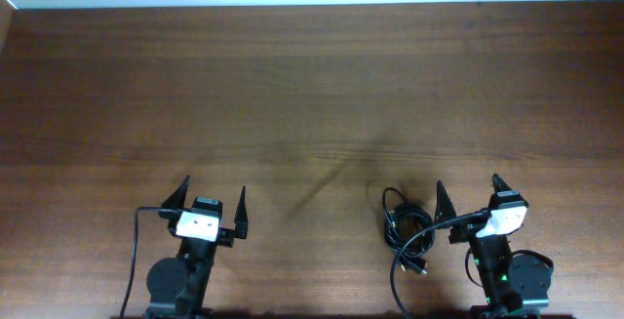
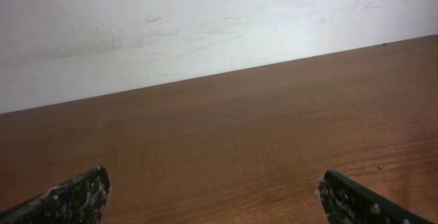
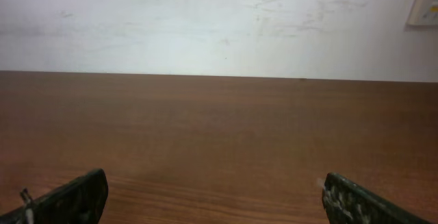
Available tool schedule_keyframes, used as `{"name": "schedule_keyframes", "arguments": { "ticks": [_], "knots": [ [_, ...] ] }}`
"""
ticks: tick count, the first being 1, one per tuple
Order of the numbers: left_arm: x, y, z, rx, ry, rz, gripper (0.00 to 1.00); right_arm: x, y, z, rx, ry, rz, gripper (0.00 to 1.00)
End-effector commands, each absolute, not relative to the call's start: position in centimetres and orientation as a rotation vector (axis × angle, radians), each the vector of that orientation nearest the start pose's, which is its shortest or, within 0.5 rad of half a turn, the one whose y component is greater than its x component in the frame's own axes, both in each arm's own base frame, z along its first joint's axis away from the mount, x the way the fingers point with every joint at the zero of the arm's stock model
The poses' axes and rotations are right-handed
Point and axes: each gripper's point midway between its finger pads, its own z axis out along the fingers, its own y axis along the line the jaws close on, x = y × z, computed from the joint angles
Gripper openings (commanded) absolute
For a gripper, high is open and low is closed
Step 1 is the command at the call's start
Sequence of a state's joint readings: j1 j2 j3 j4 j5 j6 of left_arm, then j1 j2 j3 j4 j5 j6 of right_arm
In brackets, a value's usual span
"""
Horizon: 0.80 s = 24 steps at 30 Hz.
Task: Untangle cables
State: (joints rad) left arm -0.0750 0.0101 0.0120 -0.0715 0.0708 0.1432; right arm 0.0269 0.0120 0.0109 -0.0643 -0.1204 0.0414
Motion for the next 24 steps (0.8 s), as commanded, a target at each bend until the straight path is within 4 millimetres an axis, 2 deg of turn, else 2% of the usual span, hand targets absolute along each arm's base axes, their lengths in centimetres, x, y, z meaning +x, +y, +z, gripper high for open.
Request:
{"name": "schedule_keyframes", "arguments": {
  "ticks": [1, 6, 10, 13, 14, 17, 20, 24],
  "knots": [
    [24.4, -2.7, 15.8, 0.236, 1.627, 0.02, 0.99, 24.4, 2.8, 15.7, -0.09, 1.641, 0.149, 0.99],
    [24.1, -3.2, 16.4, 0.26, 1.632, -0.005, 0.99, 24.4, 2.8, 15.7, -0.09, 1.641, 0.149, 0.99],
    [23.0, -3.1, 16.0, 0.266, 1.743, -0.009, 0.99, 24.4, 2.8, 15.7, -0.09, 1.641, 0.149, 0.99],
    [22.2, -3.0, 17.7, 0.268, 1.761, -0.011, 0.99, 24.4, 2.8, 15.7, -0.09, 1.641, 0.149, 0.99],
    [22.1, -3.0, 18.0, 0.268, 1.763, -0.011, 0.99, 24.4, 2.8, 15.7, -0.09, 1.641, 0.149, 0.99],
    [22.3, -3.0, 16.9, 0.275, 1.849, -0.019, 0.99, 24.4, 2.8, 15.7, -0.09, 1.641, 0.149, 0.99],
    [22.6, -3.1, 17.8, 0.28, 1.896, -0.022, 0.99, 24.4, 2.8, 15.7, -0.09, 1.641, 0.149, 0.99],
    [23.1, -3.1, 17.4, 0.294, 2.07, -0.036, 0.99, 24.4, 2.8, 15.7, -0.09, 1.641, 0.149, 0.99]
  ]
}}
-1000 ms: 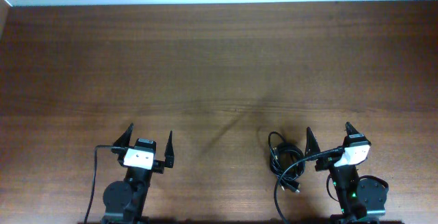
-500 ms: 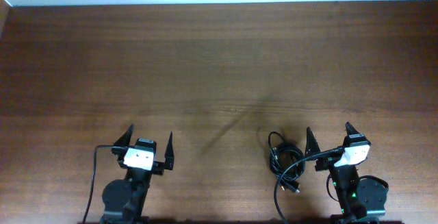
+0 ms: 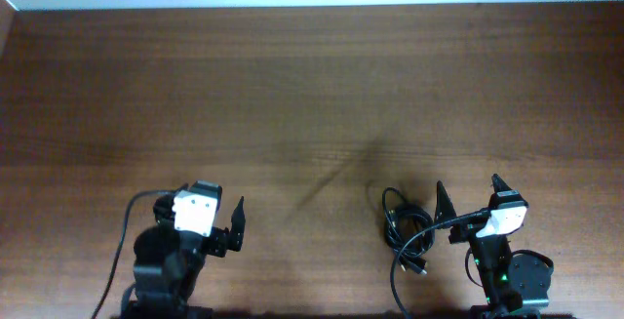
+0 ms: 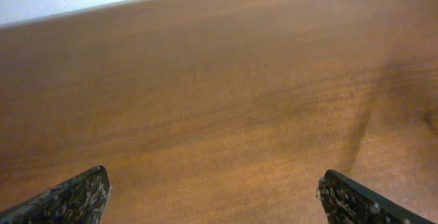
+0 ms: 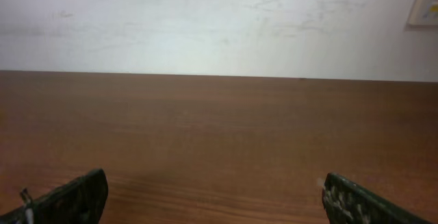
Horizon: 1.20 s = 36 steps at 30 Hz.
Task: Untangle cables
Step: 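Move the right gripper down onto the black cable coil and grasp it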
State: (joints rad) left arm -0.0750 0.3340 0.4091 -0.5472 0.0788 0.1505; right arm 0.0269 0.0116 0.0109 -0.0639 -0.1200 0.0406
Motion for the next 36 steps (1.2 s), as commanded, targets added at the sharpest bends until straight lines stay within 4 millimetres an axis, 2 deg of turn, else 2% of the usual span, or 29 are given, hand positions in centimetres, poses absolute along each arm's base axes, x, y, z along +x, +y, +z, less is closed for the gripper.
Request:
{"name": "schedule_keyframes", "arguments": {
  "ticks": [1, 3, 5, 7, 11, 14, 16, 19, 21, 24, 28, 30, 31, 32, 33, 36],
  "knots": [
    [23.1, -3.1, 17.3, 0.297, 2.106, -0.039, 0.99, 24.4, 2.8, 15.7, -0.09, 1.641, 0.149, 0.99],
    [23.3, -3.4, 17.3, 0.314, 2.187, -0.065, 0.99, 24.4, 2.8, 15.7, -0.09, 1.641, 0.149, 0.99],
    [23.0, -5.6, 16.6, 0.459, 2.222, -0.185, 0.99, 24.4, 2.8, 15.7, -0.09, 1.641, 0.149, 0.99],
    [22.9, -7.0, 15.6, 0.508, 2.26, -0.294, 0.99, 24.4, 2.8, 15.7, -0.09, 1.641, 0.149, 0.99],
    [23.2, -7.4, 13.2, 0.519, 2.395, -0.358, 0.99, 24.4, 2.8, 15.7, -0.09, 1.641, 0.149, 0.99],
    [23.6, -7.5, 13.2, 0.521, 2.468, -0.376, 0.99, 24.4, 2.8, 15.7, -0.09, 1.641, 0.149, 0.99],
    [23.2, -7.9, 13.2, 0.591, 2.48, -0.377, 0.99, 24.4, 2.8, 15.7, -0.09, 1.641, 0.149, 0.99],
    [21.9, -10.6, 13.3, 0.725, 2.458, -0.459, 0.99, 24.4, 2.8, 15.7, -0.09, 1.641, 0.149, 0.99],
    [21.0, -11.4, 13.0, 0.781, 2.469, -0.475, 0.99, 24.4, 2.8, 15.7, -0.09, 1.641, 0.149, 0.99],
    [21.5, -10.6, 12.8, 0.769, 2.478, -0.395, 0.99, 24.4, 2.8, 15.8, -0.087, 1.64, 0.146, 0.99],
    [21.3, -10.5, 12.6, 0.769, 2.489, -0.394, 0.99, 24.4, 2.9, 15.7, -0.091, 1.641, 0.152, 0.99],
    [21.3, -10.5, 12.6, 0.77, 2.492, -0.395, 0.99, 24.4, 3.3, 15.7, 0.003, 1.653, 0.279, 0.99],
    [21.3, -10.5, 12.6, 0.77, 2.492, -0.395, 0.99, 24.1, 4.5, 15.9, -0.047, 1.656, 0.339, 0.99],
    [21.3, -10.5, 12.6, 0.77, 2.493, -0.395, 0.99, 23.5, 6.0, 16.3, -0.1, 1.659, 0.428, 0.99],
    [21.3, -10.5, 12.6, 0.77, 2.493, -0.395, 0.99, 23.0, 6.2, 16.8, -0.036, 1.702, 0.503, 0.99],
    [21.2, -10.5, 12.4, 0.77, 2.503, -0.397, 0.99, 20.6, 5.2, 19.7, -0.004, 1.831, 0.429, 0.99]
  ]
}}
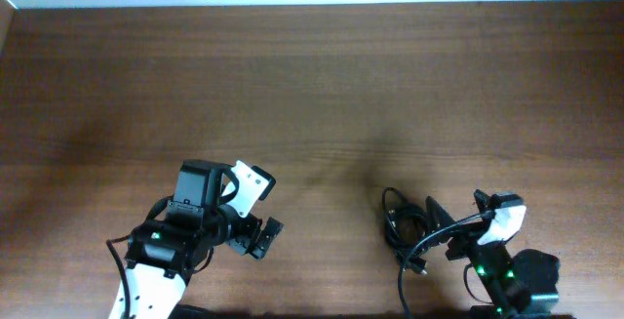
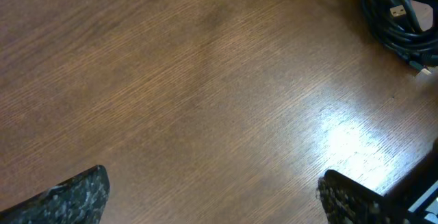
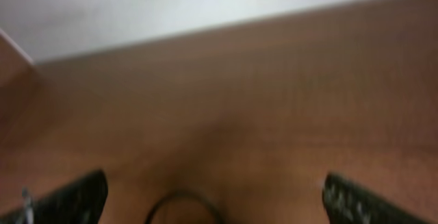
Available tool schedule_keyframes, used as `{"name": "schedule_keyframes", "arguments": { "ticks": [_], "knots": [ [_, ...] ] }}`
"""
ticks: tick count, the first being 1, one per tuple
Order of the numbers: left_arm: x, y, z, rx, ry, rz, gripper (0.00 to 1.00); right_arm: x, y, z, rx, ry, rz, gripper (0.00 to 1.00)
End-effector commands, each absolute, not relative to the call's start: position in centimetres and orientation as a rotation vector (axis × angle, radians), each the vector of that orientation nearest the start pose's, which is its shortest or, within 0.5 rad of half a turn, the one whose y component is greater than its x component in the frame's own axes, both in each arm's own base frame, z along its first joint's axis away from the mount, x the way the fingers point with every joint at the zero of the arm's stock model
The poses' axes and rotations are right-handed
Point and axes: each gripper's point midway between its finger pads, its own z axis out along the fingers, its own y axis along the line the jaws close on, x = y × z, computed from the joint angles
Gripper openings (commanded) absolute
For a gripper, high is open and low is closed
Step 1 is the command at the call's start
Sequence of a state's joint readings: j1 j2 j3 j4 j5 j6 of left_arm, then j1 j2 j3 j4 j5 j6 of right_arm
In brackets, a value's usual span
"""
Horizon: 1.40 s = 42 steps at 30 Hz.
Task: Untangle cables
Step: 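Move the right gripper down onto the black cable coil and grasp it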
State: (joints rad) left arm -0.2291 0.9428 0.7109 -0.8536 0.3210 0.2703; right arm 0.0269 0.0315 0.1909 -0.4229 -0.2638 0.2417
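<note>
A tangled bundle of black cables (image 1: 402,223) lies on the brown wooden table (image 1: 312,85), near the front at the right. My left gripper (image 1: 257,223) stands open and empty well to the left of it, turned toward it. In the left wrist view the bundle (image 2: 400,18) shows at the top right, far beyond the open gripper (image 2: 212,200). My right gripper (image 1: 456,208) is open just right of the bundle. The right wrist view is blurred, with one dark cable loop (image 3: 185,207) low between its open fingers (image 3: 356,200).
A white wall runs along the table's far edge. The right arm's own black lead (image 1: 402,270) curves down beside the bundle toward the front edge. Both arm bases stand at the near edge.
My left arm has come forward and turned right, so its camera now looks down at the table and the bundle. My right gripper has tipped down and turned left; a cable loop now shows.
Both grippers stood open at the near edge, looking level across the table at the wall. Then the left arm had begun tilting down while the right stayed still. Now both point toward the cable bundle, which has not moved.
</note>
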Motion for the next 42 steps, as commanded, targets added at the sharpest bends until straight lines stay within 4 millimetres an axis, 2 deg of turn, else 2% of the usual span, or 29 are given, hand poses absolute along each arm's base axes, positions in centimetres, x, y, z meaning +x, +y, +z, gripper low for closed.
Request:
{"name": "schedule_keyframes", "arguments": {
  "ticks": [1, 2, 4, 6, 8, 13, 16, 20, 23, 25, 27, 32, 37, 39, 41, 42],
  "knots": [
    [21.1, -10.4, 12.3, 0.771, 2.508, -0.398, 0.99, 19.8, 4.9, 20.9, 0.008, 1.887, 0.409, 0.99],
    [21.1, -10.4, 12.3, 0.771, 2.508, -0.398, 0.99, 19.3, 4.9, 22.2, 0.009, 1.938, 0.407, 0.99],
    [21.1, -10.5, 12.3, 0.771, 2.508, -0.398, 0.99, 18.9, 4.9, 23.7, 0.03, 2.048, 0.411, 0.99],
    [21.1, -10.4, 12.3, 0.771, 2.51, -0.399, 0.99, 19.1, 4.9, 23.2, 0.066, 2.234, 0.416, 0.99],
    [21.0, -10.4, 12.3, 0.771, 2.512, -0.399, 0.99, 20.3, 5.9, 22.1, 0.064, 2.367, 0.484, 0.99],
    [21.0, -10.4, 12.3, 0.771, 2.512, -0.399, 0.99, 23.0, 7.3, 17.4, 0.101, 2.603, 0.599, 0.99],
    [21.0, -10.4, 12.3, 0.771, 2.512, -0.399, 0.99, 23.7, 7.4, 13.0, 0.166, 2.802, 0.612, 0.99],
    [21.0, -10.4, 12.3, 0.771, 2.512, -0.398, 0.99, 23.4, 7.3, 8.3, 0.11, 3.006, 0.609, 0.95],
    [21.0, -10.4, 12.3, 0.771, 2.512, -0.398, 0.99, 22.2, 7.2, 6.2, 0.05, 3.127, 0.613, 0.93],
    [21.0, -10.4, 12.3, 0.771, 2.511, -0.398, 0.99, 21.7, 7.2, 5.8, 0.061, 3.159, 0.618, 0.93],
    [21.0, -10.4, 12.3, 0.771, 2.512, -0.398, 0.99, 20.4, 7.2, 5.7, 0.078, 3.21, 0.623, 0.93],
    [21.0, -10.4, 12.3, 0.771, 2.511, -0.398, 0.99, 19.9, 7.7, 5.6, 0.084, 3.217, 0.674, 0.89],
    [21.0, -10.4, 12.3, 0.771, 2.511, -0.398, 0.99, 19.8, 9.2, 4.6, -0.074, 3.204, 0.63, 0.89],
    [21.0, -10.4, 12.3, 0.771, 2.512, -0.398, 0.99, 18.9, 8.2, 3.4, -0.019, 3.246, 0.538, 0.89],
    [21.0, -10.4, 12.3, 0.771, 2.511, -0.398, 0.99, 19.0, 6.9, 2.9, 0.075, 3.265, 0.404, 0.89],
    [21.0, -10.4, 12.3, 0.771, 2.512, -0.398, 0.99, 19.2, 6.7, 2.8, 0.089, 3.257, 0.384, 0.81]
  ]
}}
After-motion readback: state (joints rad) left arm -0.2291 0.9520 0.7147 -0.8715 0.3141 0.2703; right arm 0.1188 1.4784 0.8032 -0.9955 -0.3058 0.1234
